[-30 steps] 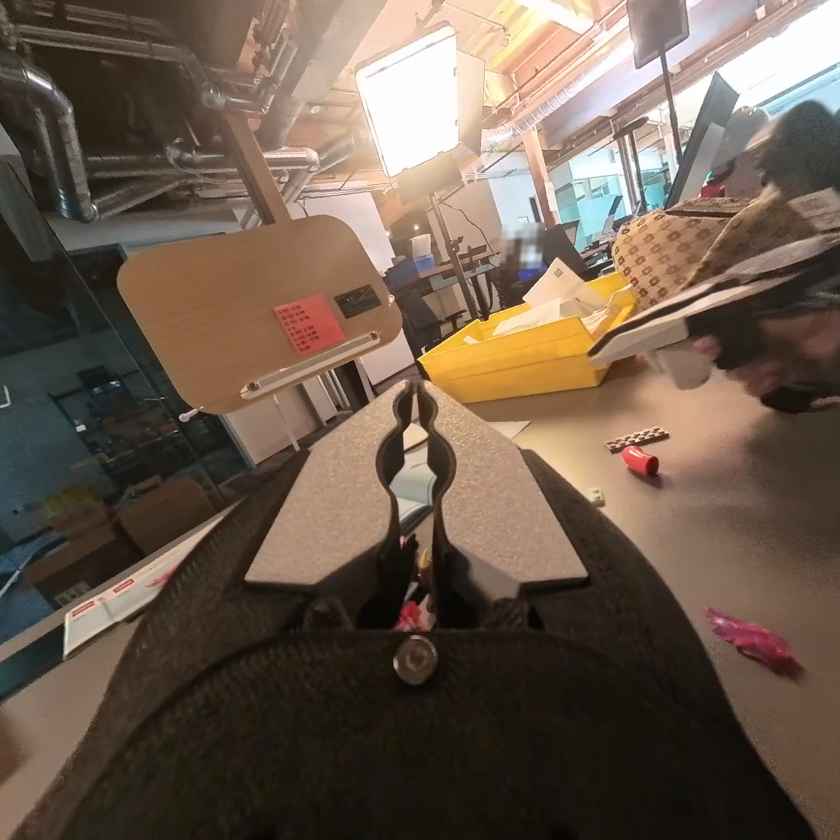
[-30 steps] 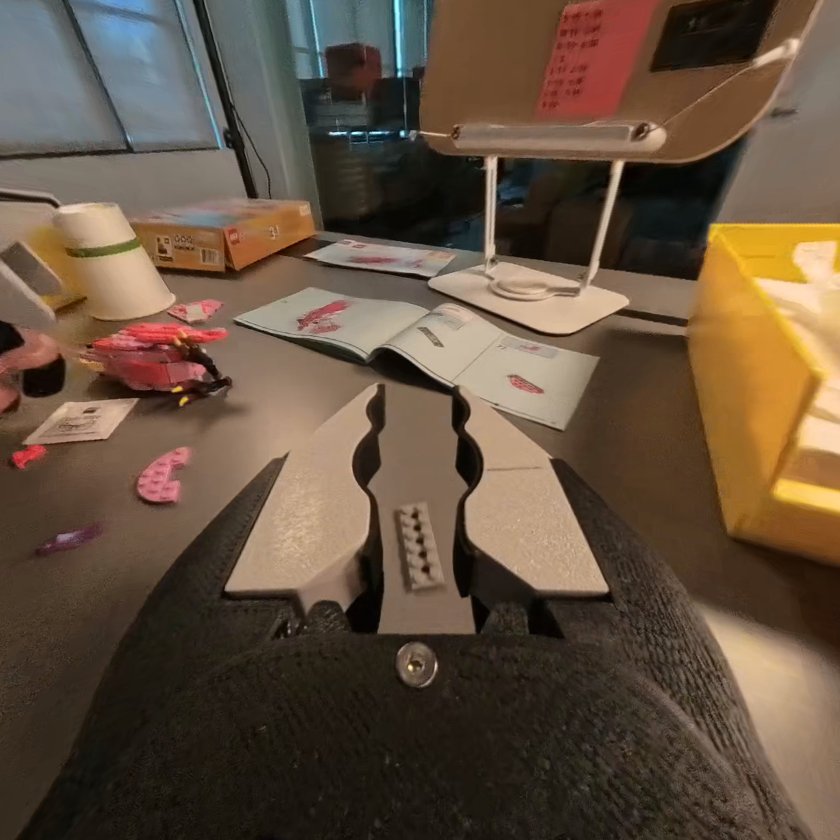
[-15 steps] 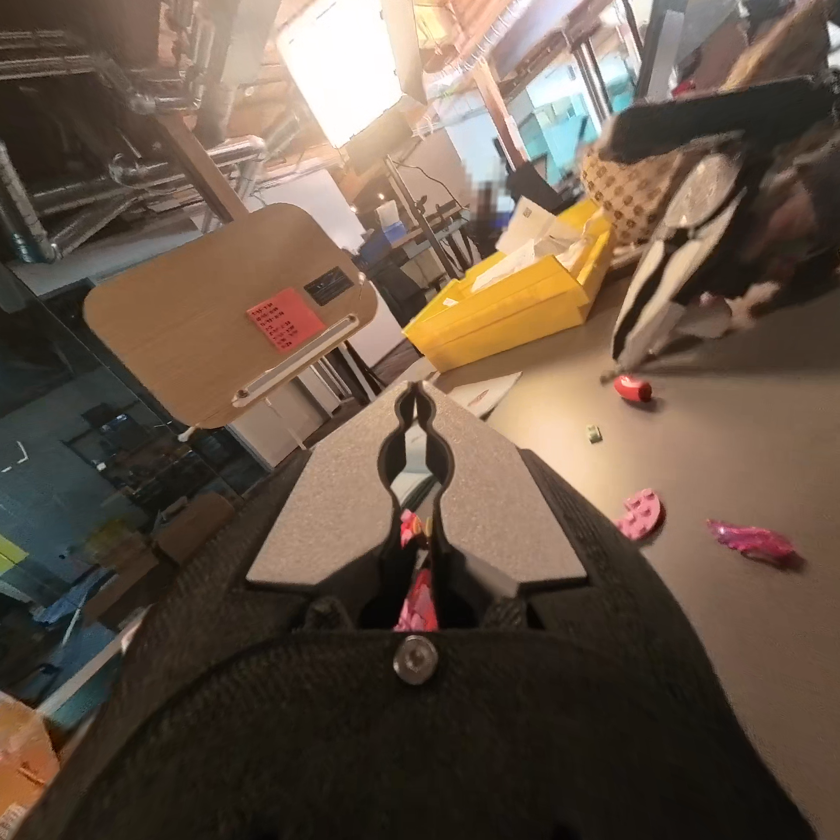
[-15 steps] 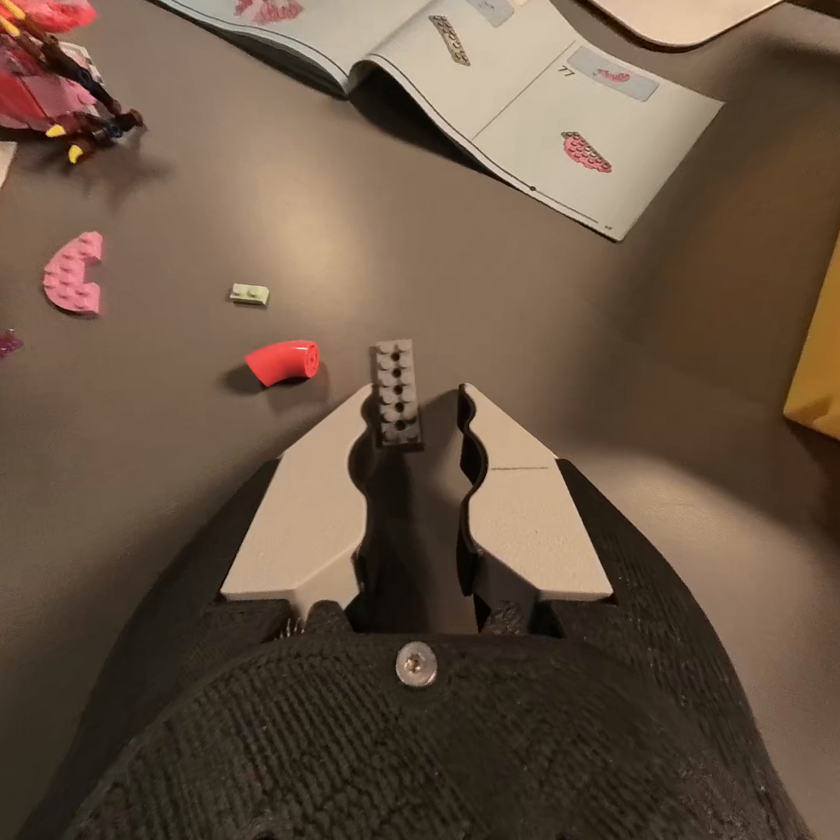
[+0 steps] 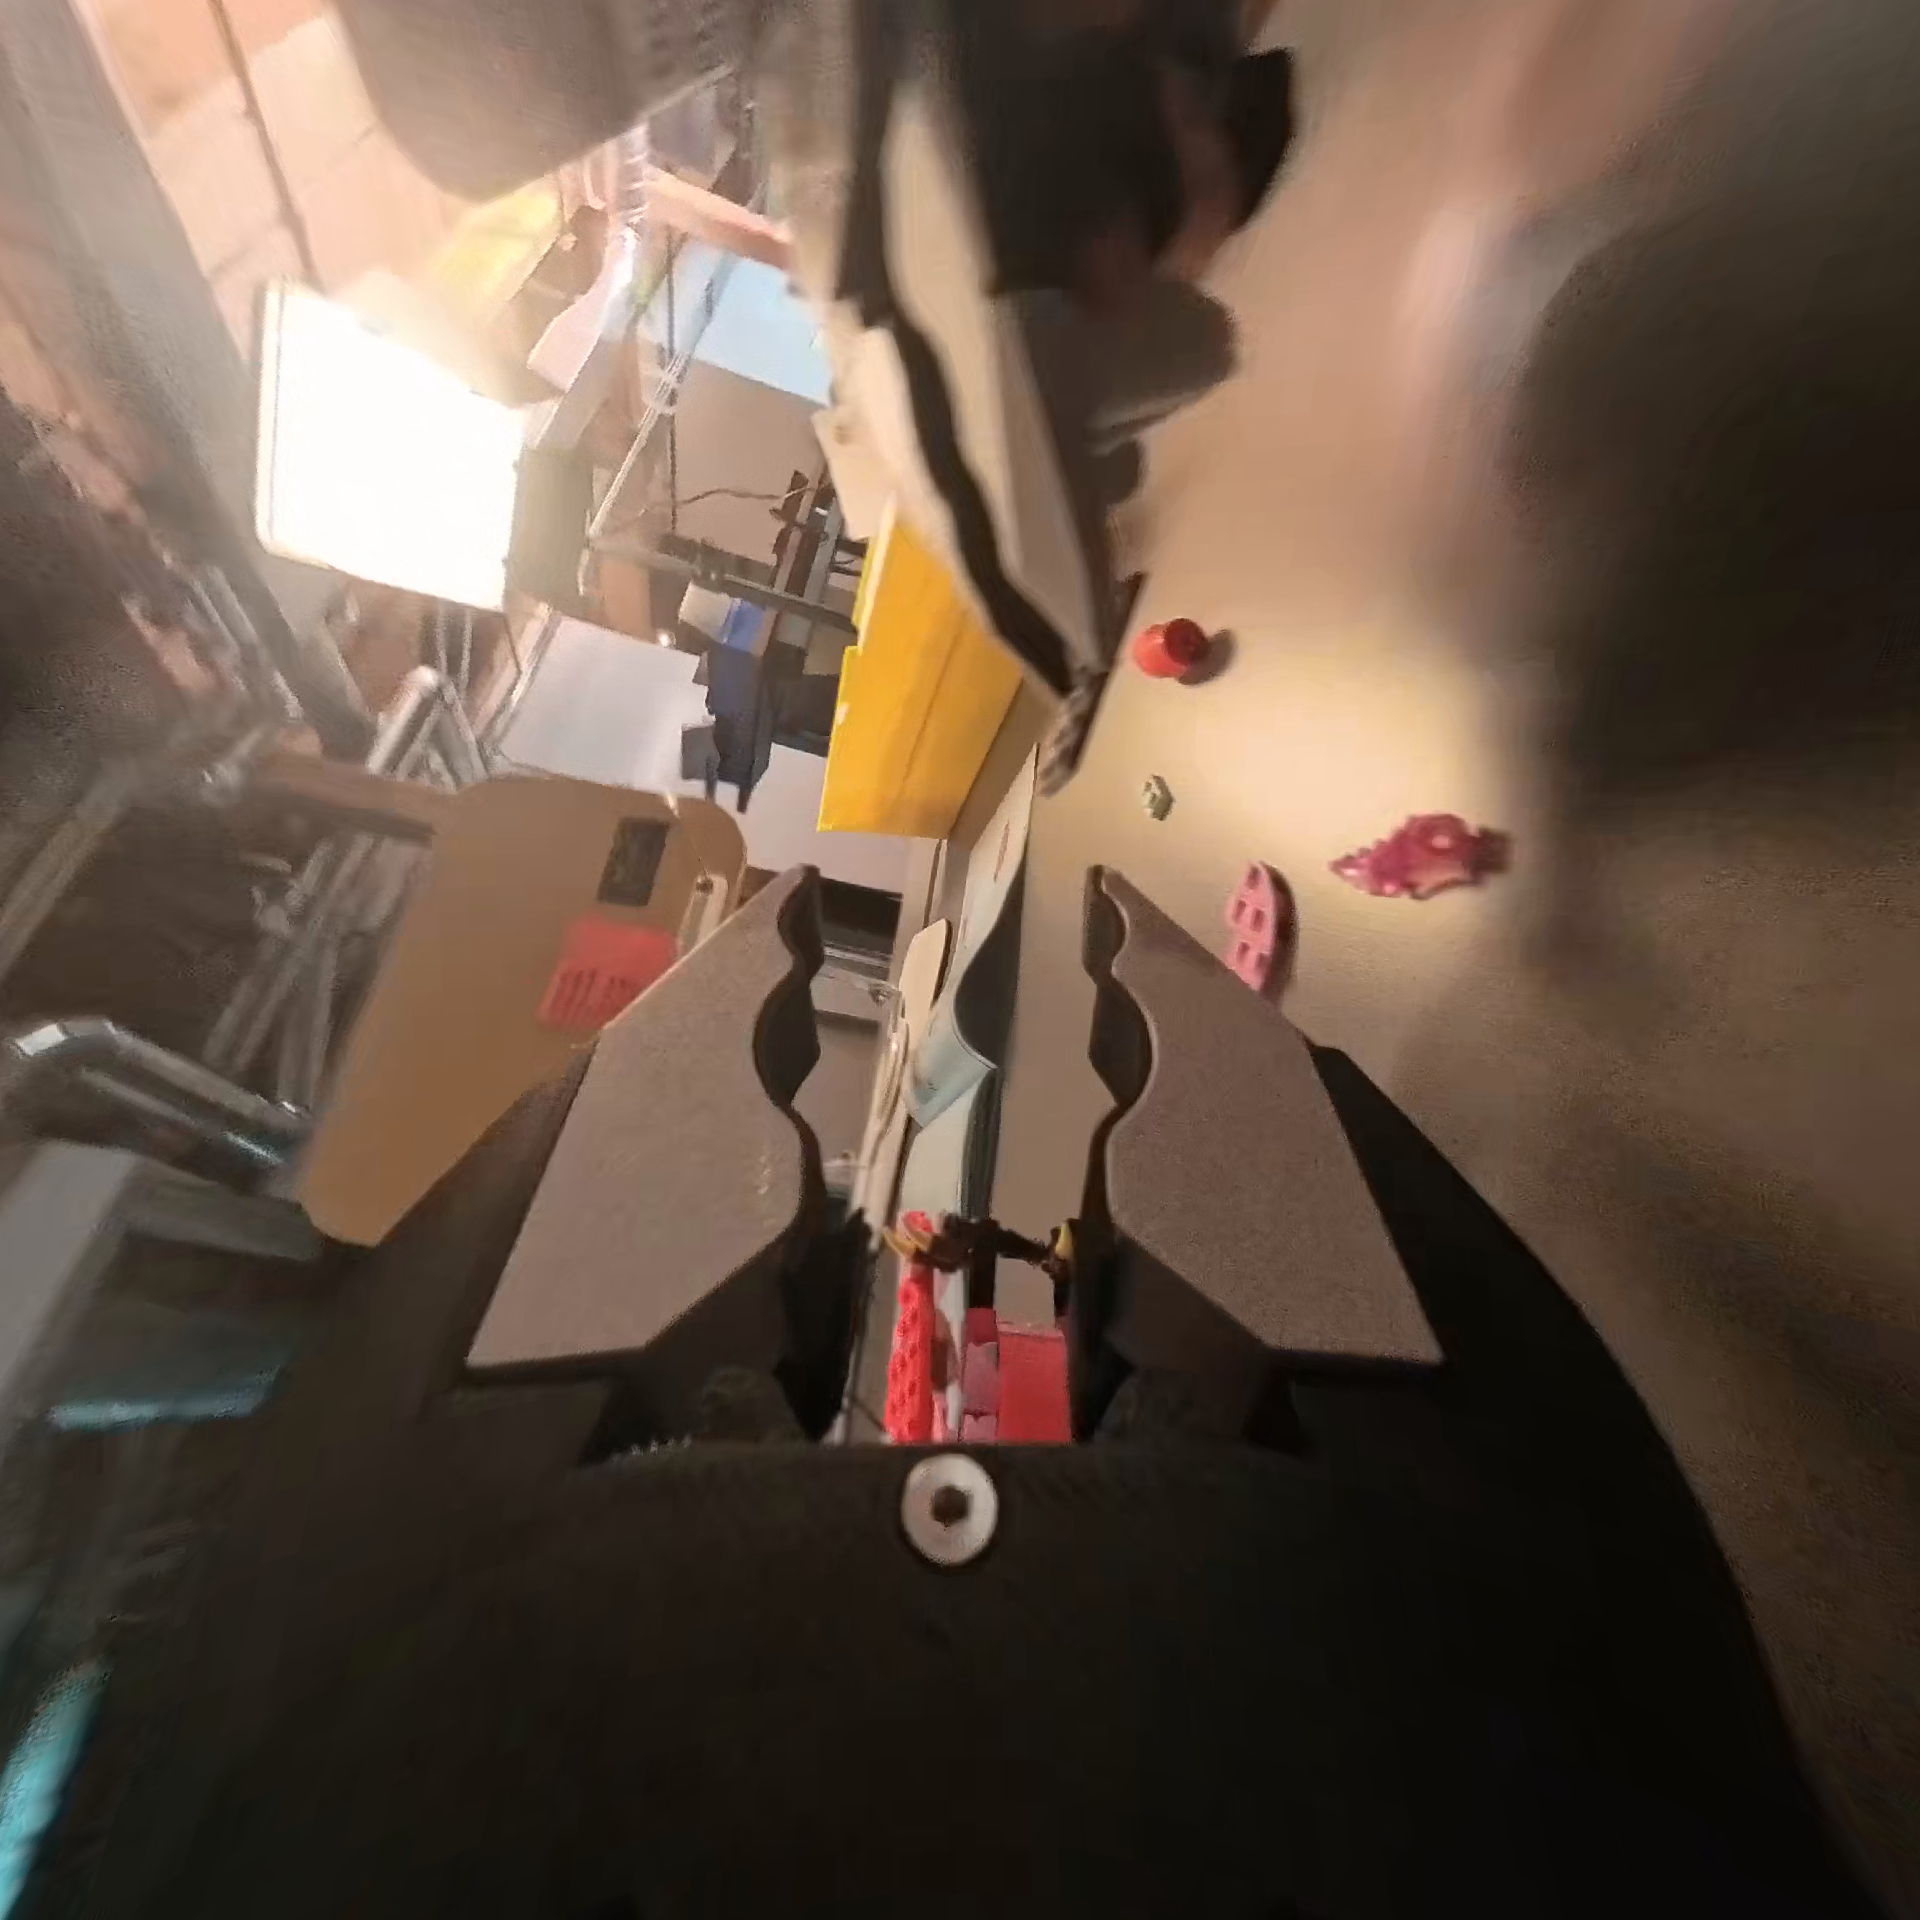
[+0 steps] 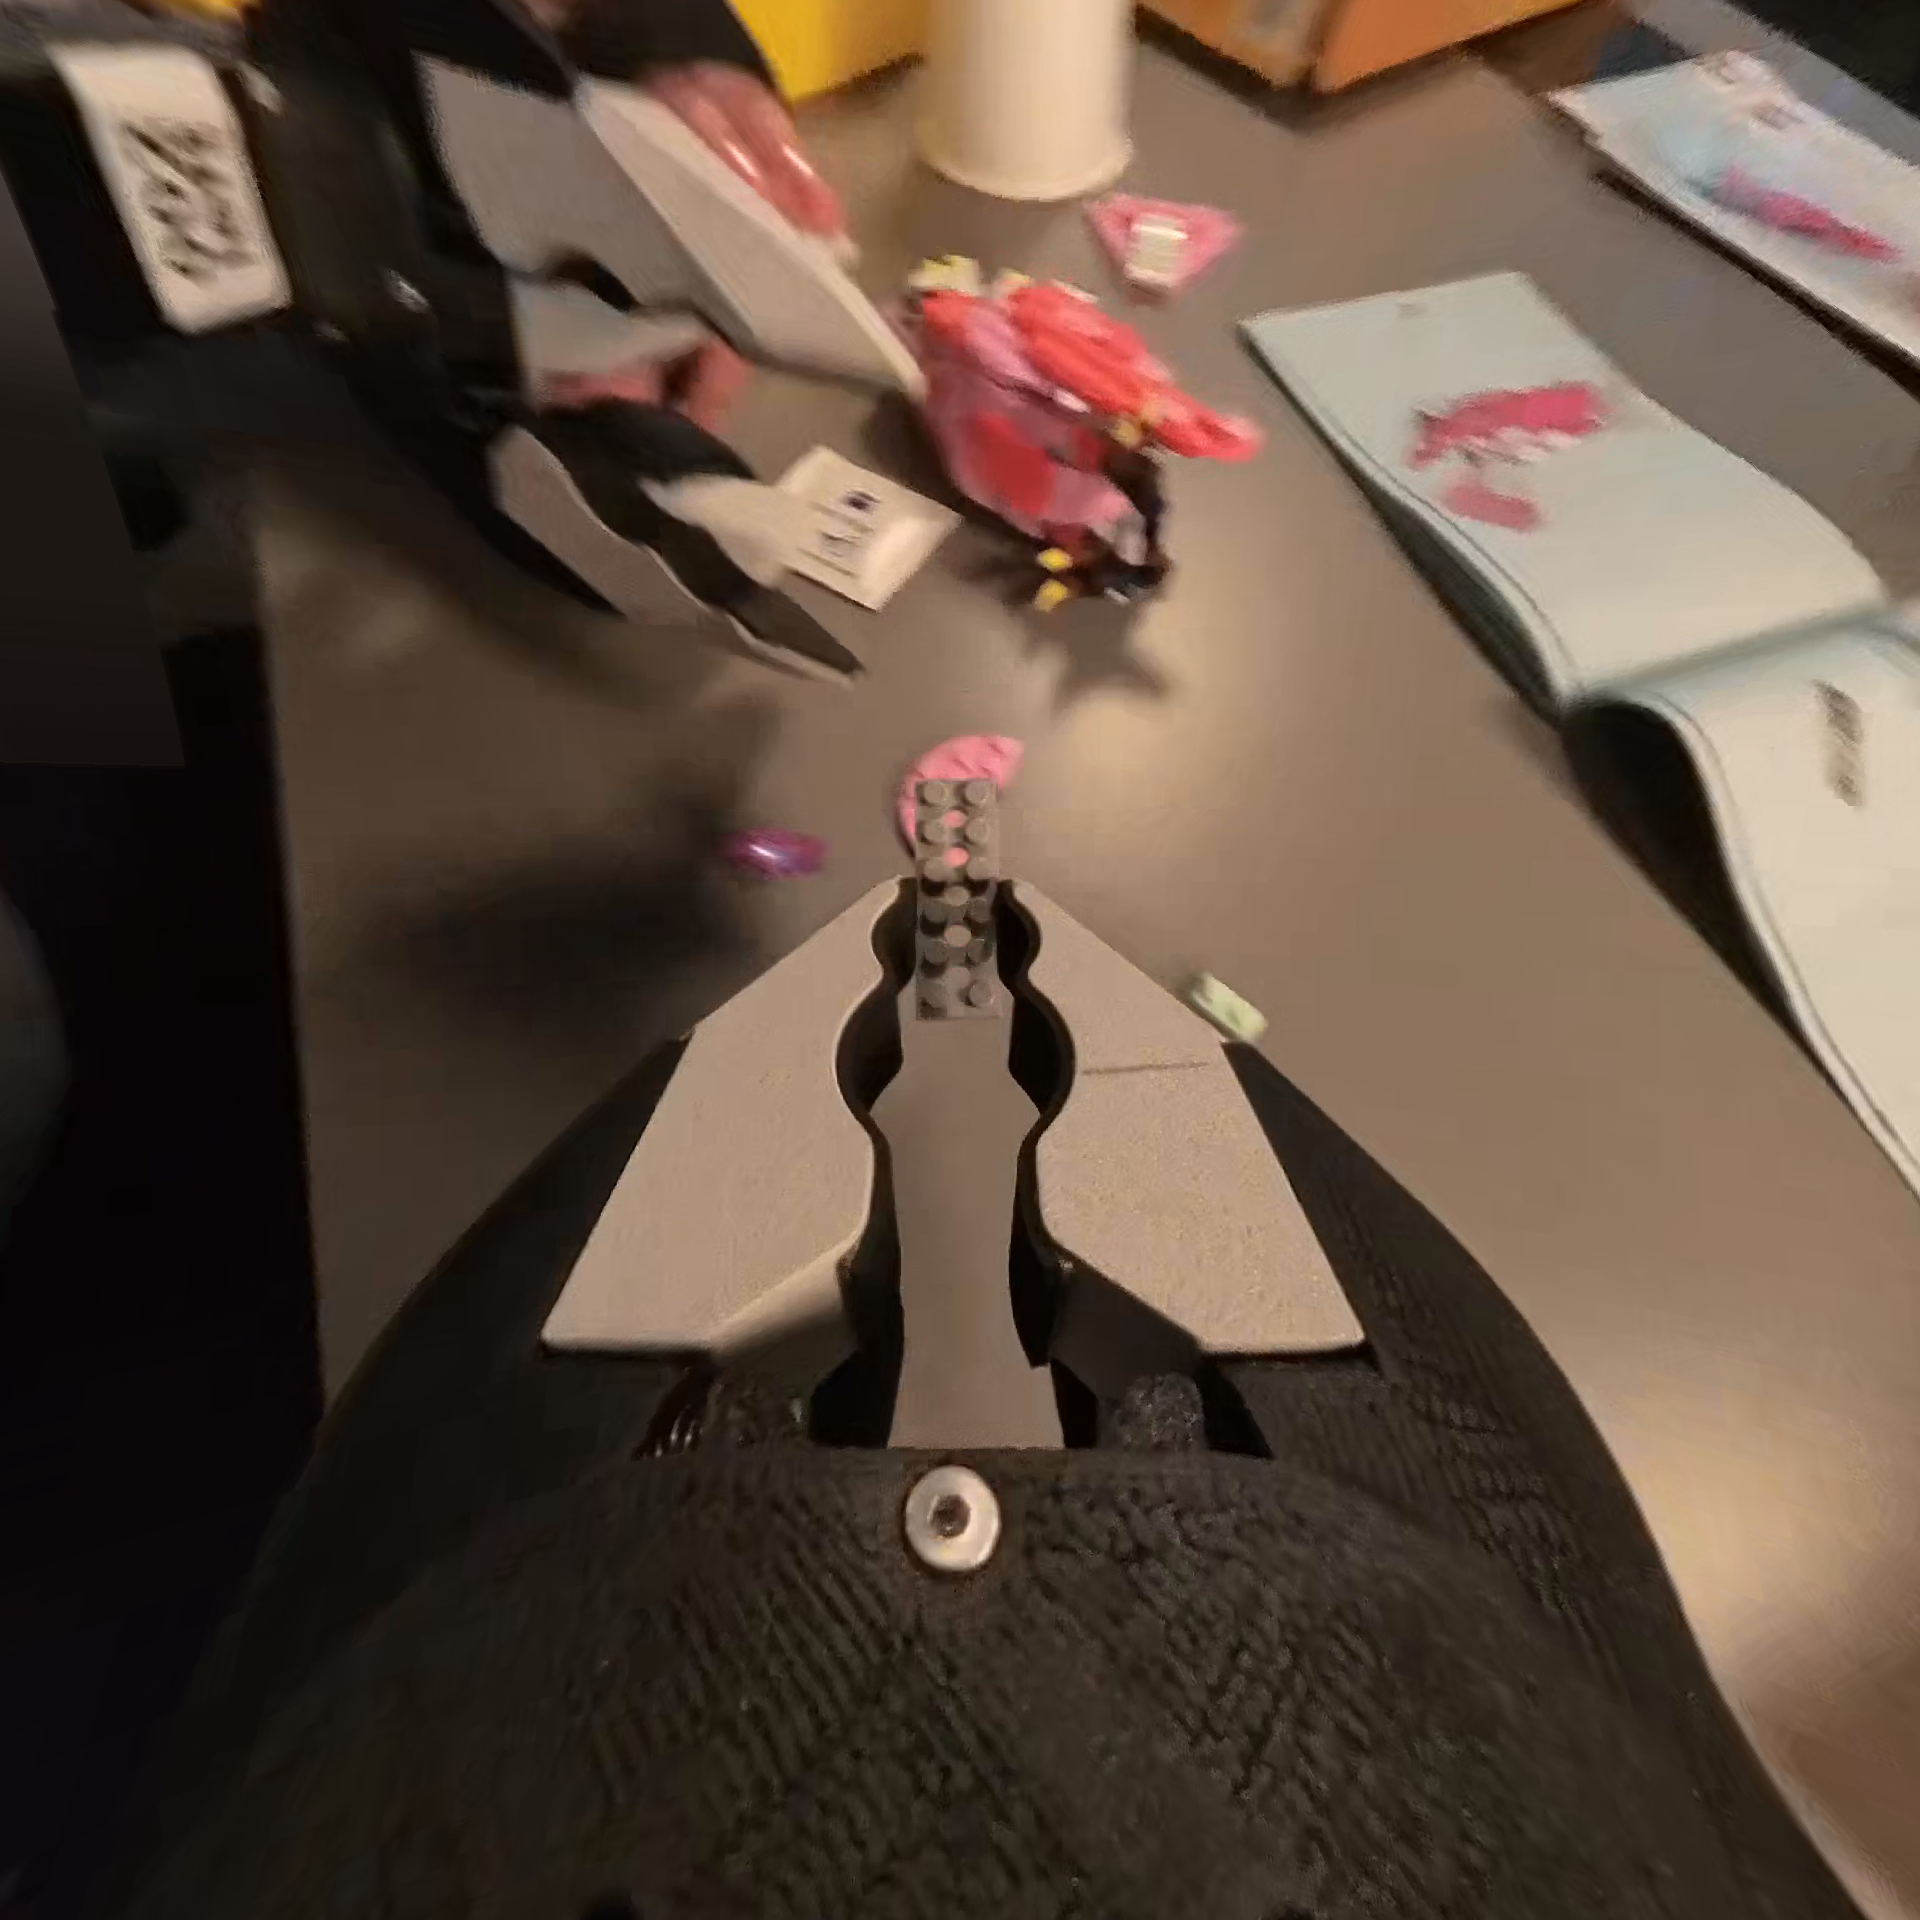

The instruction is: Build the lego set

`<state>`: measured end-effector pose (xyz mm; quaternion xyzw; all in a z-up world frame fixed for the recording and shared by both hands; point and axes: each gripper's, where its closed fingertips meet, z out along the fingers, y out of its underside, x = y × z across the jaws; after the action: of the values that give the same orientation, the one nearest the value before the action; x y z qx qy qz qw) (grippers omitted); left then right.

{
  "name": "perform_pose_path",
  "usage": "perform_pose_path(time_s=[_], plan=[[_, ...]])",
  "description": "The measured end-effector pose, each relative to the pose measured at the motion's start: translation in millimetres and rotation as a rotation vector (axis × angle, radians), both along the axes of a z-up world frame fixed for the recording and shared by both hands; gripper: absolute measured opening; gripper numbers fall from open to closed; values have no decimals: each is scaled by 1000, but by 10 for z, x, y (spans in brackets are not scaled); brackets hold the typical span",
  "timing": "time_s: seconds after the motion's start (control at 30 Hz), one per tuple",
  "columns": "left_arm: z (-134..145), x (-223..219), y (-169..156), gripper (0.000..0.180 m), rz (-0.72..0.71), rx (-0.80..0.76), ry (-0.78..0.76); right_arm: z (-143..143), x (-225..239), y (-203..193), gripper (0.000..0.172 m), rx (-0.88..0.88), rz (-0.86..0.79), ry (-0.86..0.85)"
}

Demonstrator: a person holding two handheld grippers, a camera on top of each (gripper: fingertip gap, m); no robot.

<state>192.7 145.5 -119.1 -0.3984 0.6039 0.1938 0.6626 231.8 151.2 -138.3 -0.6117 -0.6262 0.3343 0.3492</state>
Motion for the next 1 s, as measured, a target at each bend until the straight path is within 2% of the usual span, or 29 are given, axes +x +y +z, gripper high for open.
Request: perform_pose_path(time_s=[0.1,0.27,0.33,0.37,0.47,0.53,0.63,0.8,1.0], plan=[[-58,110,-118,39,-46,101,95,126,-188,-205,13,-8,109,17],[89,141,-170,8,-29,231,91,294,-310,-378,13,8,199,12],[132,166,-227,10,-47,253,84,305,-326,-396,13,9,210,1],[110,174,-232,4,-48,252,106,310,-333,-405,13,6,216,0],[75,134,-128,3,23,193,136,354,-319,-280,12,58,174,26],[3,78,-72,3,36,164,173,386,-213,16,27,137,64,34],[-68,17,-20,4,39,143,209,139,4,344,32,143,9,-124],[-52,-18,19,3,47,175,211,-286,108,580,37,191,134,-409],[-75,-42,47,3,47,166,213,-444,66,691,23,153,268,-553]])
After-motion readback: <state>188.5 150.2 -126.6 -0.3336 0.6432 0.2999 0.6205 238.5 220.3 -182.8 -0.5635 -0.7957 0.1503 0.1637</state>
